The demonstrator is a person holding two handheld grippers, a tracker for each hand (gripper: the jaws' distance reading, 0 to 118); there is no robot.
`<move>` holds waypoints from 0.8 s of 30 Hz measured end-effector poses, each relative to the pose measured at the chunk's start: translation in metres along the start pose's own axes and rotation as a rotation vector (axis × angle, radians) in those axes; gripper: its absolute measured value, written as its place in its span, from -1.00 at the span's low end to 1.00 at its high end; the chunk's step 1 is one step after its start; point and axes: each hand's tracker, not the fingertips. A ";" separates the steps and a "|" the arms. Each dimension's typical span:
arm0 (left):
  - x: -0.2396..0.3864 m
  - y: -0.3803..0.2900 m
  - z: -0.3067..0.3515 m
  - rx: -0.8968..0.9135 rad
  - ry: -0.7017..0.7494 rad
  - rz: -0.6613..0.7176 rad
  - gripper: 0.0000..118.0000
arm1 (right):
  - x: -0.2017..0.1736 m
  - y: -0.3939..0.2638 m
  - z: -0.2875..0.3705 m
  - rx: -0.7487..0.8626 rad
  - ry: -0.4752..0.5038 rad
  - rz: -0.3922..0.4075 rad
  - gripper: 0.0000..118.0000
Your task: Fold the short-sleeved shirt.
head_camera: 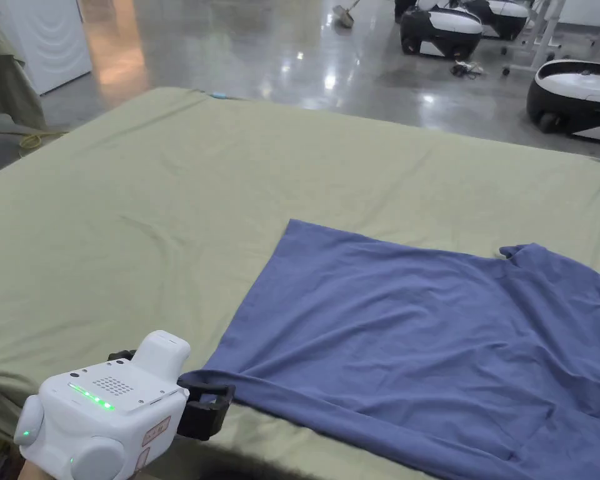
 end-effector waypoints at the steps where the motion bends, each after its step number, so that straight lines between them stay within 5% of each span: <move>1: -0.001 0.002 -0.001 -0.003 -0.012 0.014 0.54 | 0.000 0.000 -0.002 -0.008 -0.004 -0.002 -0.91; 3: 0.000 0.002 -0.002 -0.006 0.002 0.023 -0.49 | 0.006 0.000 -0.007 -0.019 -0.012 -0.008 -0.91; 4: 0.000 0.001 -0.001 -0.003 0.015 0.017 -0.76 | 0.007 0.001 -0.009 -0.024 -0.018 -0.015 -0.91; 11: 0.011 0.006 0.019 -0.006 -0.007 0.049 -0.81 | 0.014 -0.003 -0.014 -0.072 -0.063 -0.018 -0.91; 14: 0.014 0.008 0.026 0.011 0.016 0.055 -0.81 | 0.017 -0.003 -0.017 -0.084 -0.148 -0.029 -0.75; 15: 0.021 0.012 0.034 0.022 0.011 0.061 -0.81 | 0.019 -0.004 -0.019 -0.085 -0.130 -0.040 -0.47; 17: 0.025 0.013 0.036 0.030 0.033 0.081 -0.81 | 0.021 -0.006 -0.023 -0.084 -0.091 -0.063 0.58; 18: 0.027 0.012 0.036 0.029 0.030 0.087 -0.81 | 0.018 -0.006 -0.024 -0.094 -0.074 -0.055 0.74; 24: 0.034 0.013 0.039 0.021 0.025 0.101 -0.81 | 0.004 -0.020 -0.061 -0.228 -0.002 0.054 0.74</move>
